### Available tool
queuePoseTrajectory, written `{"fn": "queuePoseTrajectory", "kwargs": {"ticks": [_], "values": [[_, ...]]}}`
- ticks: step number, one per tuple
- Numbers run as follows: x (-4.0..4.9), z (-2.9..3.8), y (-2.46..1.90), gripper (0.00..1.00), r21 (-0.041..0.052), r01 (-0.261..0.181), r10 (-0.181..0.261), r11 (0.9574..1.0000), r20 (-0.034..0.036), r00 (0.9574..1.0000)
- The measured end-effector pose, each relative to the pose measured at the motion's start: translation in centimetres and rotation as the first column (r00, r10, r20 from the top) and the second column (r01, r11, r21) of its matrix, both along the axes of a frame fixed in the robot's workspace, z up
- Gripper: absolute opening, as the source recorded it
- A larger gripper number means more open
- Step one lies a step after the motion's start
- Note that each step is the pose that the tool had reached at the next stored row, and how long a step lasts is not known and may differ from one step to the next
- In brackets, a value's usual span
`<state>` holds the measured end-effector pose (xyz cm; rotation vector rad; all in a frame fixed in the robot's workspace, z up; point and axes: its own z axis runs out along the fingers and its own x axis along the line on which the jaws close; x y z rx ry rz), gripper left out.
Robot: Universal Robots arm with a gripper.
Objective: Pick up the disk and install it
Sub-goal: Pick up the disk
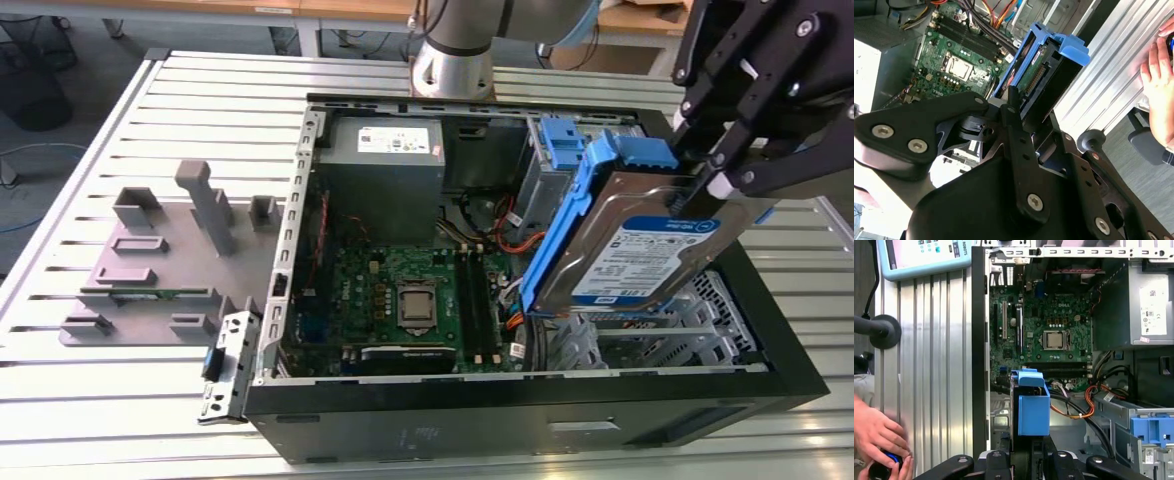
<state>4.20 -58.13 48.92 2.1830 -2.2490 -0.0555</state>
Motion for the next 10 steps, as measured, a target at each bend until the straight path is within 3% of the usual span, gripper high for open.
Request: {"fn": "queuePoseTrajectory", "kwargs": {"ticks": [3,10], "values": [[0.43,-0.03,0.0,0.35,0.0014,-0.002,0.002,1.0,0.0,1.0],[0.5,-0.18,0.0,0.35,0.0085,-0.013,0.013,0.9999,0.0025,0.9999]]}}
